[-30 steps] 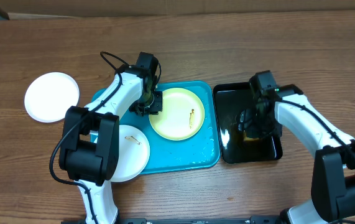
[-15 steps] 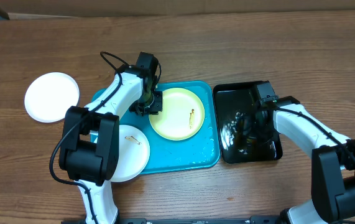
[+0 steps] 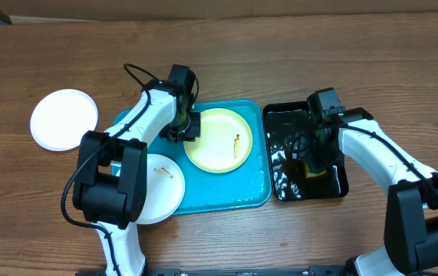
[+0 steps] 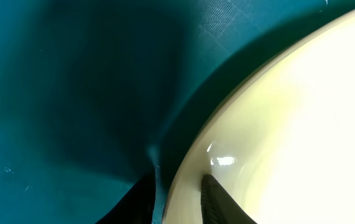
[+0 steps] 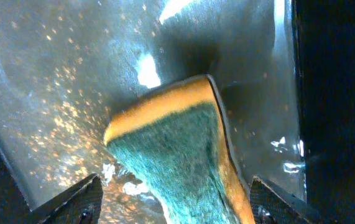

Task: Clean dirty plates on tray and stack at the side
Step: 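Grasp the green-yellow sponge with the right gripper and rub it in the basin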

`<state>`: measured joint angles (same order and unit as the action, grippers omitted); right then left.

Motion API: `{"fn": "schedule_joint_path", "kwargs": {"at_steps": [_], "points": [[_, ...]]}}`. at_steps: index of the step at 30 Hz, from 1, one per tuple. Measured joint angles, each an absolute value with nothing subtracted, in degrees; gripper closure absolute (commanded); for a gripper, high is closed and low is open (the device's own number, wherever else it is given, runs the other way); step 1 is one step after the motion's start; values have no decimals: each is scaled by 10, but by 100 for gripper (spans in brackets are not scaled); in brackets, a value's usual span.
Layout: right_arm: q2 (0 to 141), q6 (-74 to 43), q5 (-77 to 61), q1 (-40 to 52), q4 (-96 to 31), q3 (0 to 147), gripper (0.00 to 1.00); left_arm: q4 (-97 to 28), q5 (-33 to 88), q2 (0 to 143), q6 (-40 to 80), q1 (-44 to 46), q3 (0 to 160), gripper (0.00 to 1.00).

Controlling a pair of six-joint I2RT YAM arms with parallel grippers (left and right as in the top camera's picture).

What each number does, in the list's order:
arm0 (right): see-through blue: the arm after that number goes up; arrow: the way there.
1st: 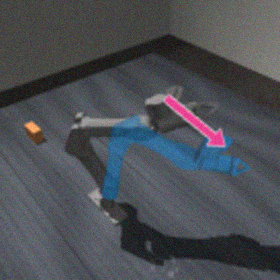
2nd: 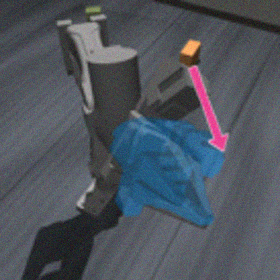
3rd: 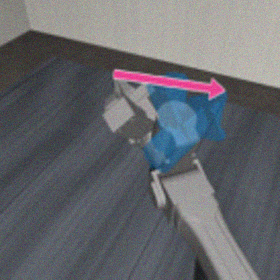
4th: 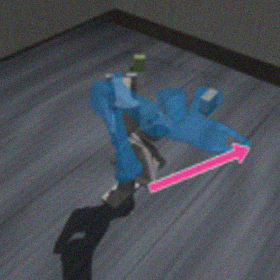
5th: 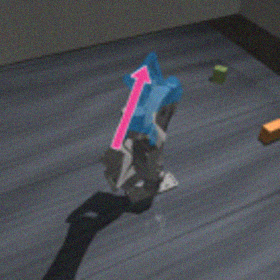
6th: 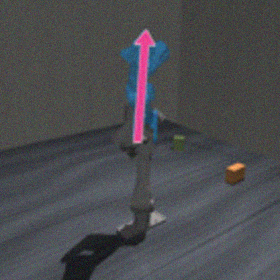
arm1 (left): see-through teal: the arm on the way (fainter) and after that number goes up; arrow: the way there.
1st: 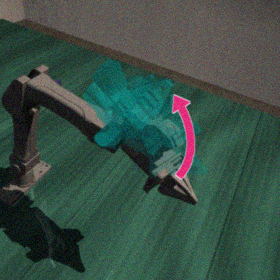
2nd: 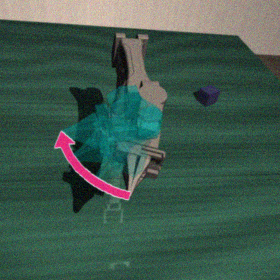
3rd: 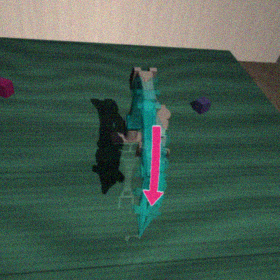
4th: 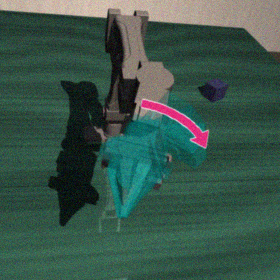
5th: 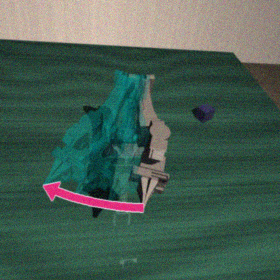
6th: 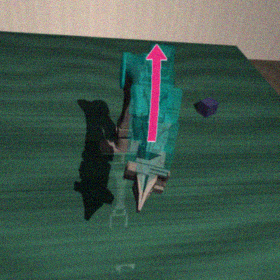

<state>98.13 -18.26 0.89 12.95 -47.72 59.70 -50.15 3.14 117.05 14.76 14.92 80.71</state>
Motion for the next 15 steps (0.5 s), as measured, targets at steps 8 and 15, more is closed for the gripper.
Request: {"fn": "schedule_joint_path", "kwargs": {"at_steps": [8, 15], "points": [[981, -177, 9, 130, -420, 577, 36, -504, 31, 1171, 148, 149, 807, 73], [981, -175, 9, 130, -360, 551, 96, -504, 31, 1171, 148, 149, 807, 73]]}}
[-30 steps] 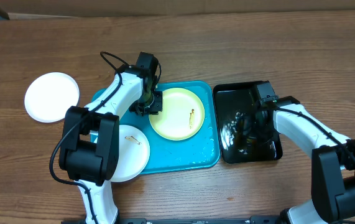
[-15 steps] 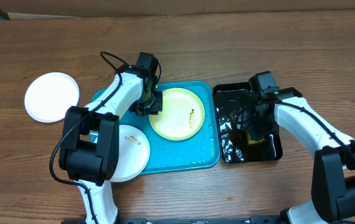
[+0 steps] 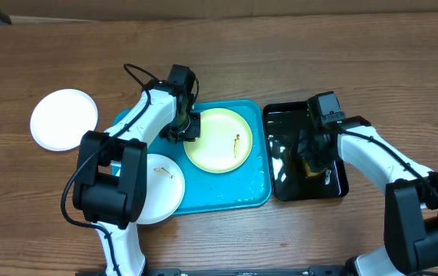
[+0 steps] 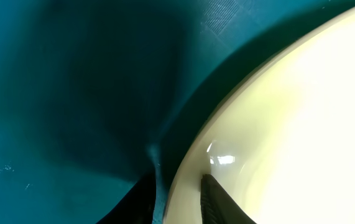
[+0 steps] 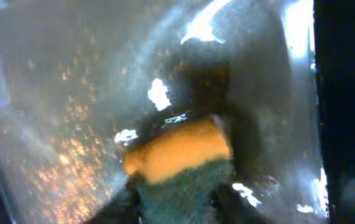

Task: Clean dirty plates on tray and stack at the side
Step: 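Grasp the green-yellow sponge with the right gripper and rub it in the basin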

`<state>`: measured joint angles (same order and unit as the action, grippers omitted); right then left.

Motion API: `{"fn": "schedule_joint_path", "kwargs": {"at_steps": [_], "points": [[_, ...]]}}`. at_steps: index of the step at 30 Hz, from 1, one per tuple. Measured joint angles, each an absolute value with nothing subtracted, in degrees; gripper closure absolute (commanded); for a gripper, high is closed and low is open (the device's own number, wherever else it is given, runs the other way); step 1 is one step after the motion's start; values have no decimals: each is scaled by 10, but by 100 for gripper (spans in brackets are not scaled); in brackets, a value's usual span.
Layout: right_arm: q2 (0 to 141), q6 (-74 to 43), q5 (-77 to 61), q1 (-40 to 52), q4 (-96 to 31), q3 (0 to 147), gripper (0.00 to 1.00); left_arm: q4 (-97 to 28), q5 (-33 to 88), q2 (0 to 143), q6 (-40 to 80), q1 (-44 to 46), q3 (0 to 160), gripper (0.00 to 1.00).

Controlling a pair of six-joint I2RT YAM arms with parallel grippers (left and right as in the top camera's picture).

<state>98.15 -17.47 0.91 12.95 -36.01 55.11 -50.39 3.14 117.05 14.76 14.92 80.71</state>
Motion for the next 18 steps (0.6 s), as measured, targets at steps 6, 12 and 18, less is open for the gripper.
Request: {"fn": "schedule_joint_path", "kwargs": {"at_steps": [6, 12, 18], "points": [[982, -176, 9, 130, -271, 549, 63, -504, 31, 1171, 148, 149, 807, 73], [982, -178, 9, 130, -254, 549, 34, -506, 31, 1171, 148, 149, 807, 72], [982, -178, 9, 130, -295, 549, 44, -506, 31, 1171, 148, 149, 807, 72]]}}
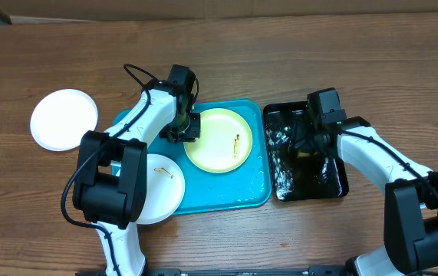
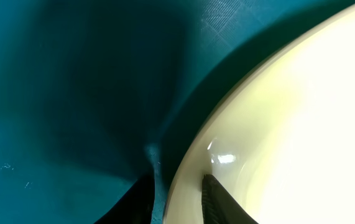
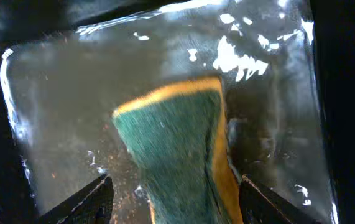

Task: Clean dirty plates on tray and stack at the side
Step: 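Grasp the green-yellow sponge with the right gripper and rub it in the basin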

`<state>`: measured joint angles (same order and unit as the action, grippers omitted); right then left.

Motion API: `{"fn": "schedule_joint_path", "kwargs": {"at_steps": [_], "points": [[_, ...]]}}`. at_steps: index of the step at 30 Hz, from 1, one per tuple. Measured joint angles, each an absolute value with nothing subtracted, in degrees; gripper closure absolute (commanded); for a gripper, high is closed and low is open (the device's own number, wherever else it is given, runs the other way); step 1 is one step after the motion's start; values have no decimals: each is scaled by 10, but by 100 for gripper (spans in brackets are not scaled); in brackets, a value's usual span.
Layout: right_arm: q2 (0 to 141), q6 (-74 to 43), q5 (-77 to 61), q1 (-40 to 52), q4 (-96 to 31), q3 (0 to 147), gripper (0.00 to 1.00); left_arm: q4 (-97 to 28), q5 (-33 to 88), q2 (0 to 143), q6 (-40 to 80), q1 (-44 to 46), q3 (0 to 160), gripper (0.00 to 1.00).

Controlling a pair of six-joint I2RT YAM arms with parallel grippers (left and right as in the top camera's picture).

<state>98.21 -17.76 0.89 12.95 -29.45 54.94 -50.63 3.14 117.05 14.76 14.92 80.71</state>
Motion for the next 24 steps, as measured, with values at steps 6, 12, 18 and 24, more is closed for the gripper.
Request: {"fn": "schedule_joint_path", "kwargs": {"at_steps": [6, 12, 18, 24], "points": [[982, -179, 10, 129, -277, 537, 82, -506, 31, 1171, 148, 149, 807, 65], [982, -176, 10, 129, -265, 531, 35, -506, 31, 1171, 146, 149, 807, 12], [982, -177, 9, 129, -327, 555, 36, -506, 27, 1171, 145, 149, 807, 0], [982, -177, 9, 129, -370, 566, 38, -506, 27, 1171, 144, 149, 807, 0]]}}
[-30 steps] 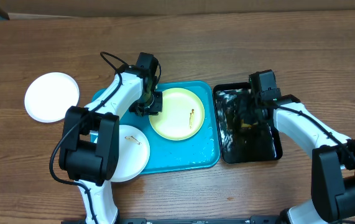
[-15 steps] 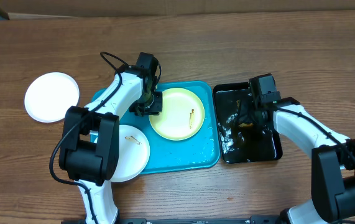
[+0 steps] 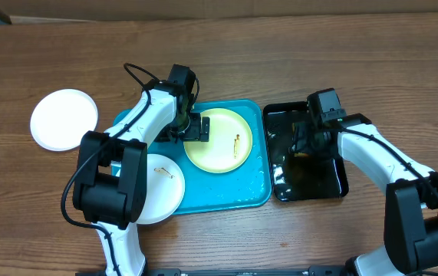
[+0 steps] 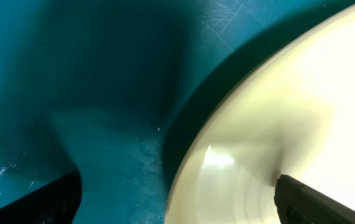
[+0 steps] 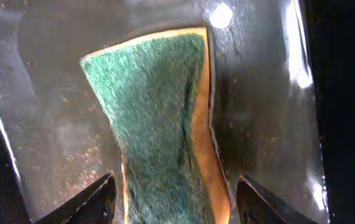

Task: Clean dirty plates on tray and stack at the side
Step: 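Grasp the green-yellow sponge with the right gripper and rub it in the basin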

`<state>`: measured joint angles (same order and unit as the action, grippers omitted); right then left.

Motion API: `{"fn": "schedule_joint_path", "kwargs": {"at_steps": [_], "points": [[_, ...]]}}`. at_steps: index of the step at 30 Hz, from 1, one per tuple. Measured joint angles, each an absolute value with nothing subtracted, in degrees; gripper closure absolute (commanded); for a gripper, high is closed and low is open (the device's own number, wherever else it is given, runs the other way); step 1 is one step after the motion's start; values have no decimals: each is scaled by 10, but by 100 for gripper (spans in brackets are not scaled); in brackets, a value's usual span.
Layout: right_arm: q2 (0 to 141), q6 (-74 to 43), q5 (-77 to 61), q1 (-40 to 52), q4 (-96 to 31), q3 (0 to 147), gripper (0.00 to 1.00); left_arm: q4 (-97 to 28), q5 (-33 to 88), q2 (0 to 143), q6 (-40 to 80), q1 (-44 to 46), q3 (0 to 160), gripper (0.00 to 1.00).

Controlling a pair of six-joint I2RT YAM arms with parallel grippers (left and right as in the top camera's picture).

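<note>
A pale yellow plate [image 3: 217, 146] with a brown scrap on it lies on the teal tray [image 3: 234, 193]. My left gripper [image 3: 194, 129] is open at the plate's left rim [image 4: 227, 155], one finger over the tray and the other over the plate. A white plate [image 3: 161, 192] with a scrap lies at the tray's front left. In the black tub [image 3: 335, 182] of water, a green and yellow sponge [image 5: 155, 112] lies between the fingers of my open right gripper [image 5: 174, 202], with a narrow gap on each side.
Another white plate [image 3: 64, 119], with nothing on it, lies on the wooden table left of the tray. The tub stands right against the tray's right edge. The tray floor [image 4: 71, 74] is wet near the front.
My left gripper was shut on the yellow plate's rim and is now open, its fingers wide apart. The right gripper stays open over the sponge in the tub.
At first my left gripper pinched the yellow plate's rim and the right one stood open round the sponge in the tub. Then the right fingers were closed in on the sponge, then wide again. Now the left has let go of the rim.
</note>
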<state>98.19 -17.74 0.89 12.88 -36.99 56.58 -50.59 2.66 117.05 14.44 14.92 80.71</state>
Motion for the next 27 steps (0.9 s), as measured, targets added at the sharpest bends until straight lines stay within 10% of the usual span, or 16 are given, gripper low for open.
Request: {"fn": "schedule_joint_path", "kwargs": {"at_steps": [5, 15, 17, 23, 27], "points": [[982, -176, 8, 129, -358, 561, 94, -506, 27, 1171, 144, 149, 807, 0], [982, -177, 8, 128, -362, 561, 42, -506, 26, 1171, 144, 149, 807, 0], [982, -177, 9, 128, -369, 566, 43, -506, 26, 1171, 144, 149, 807, 0], [982, -176, 9, 128, -401, 571, 85, -506, 25, 1171, 144, 149, 807, 0], [982, -177, 9, 128, -400, 568, 69, -506, 23, 1171, 144, 149, 807, 0]]}}
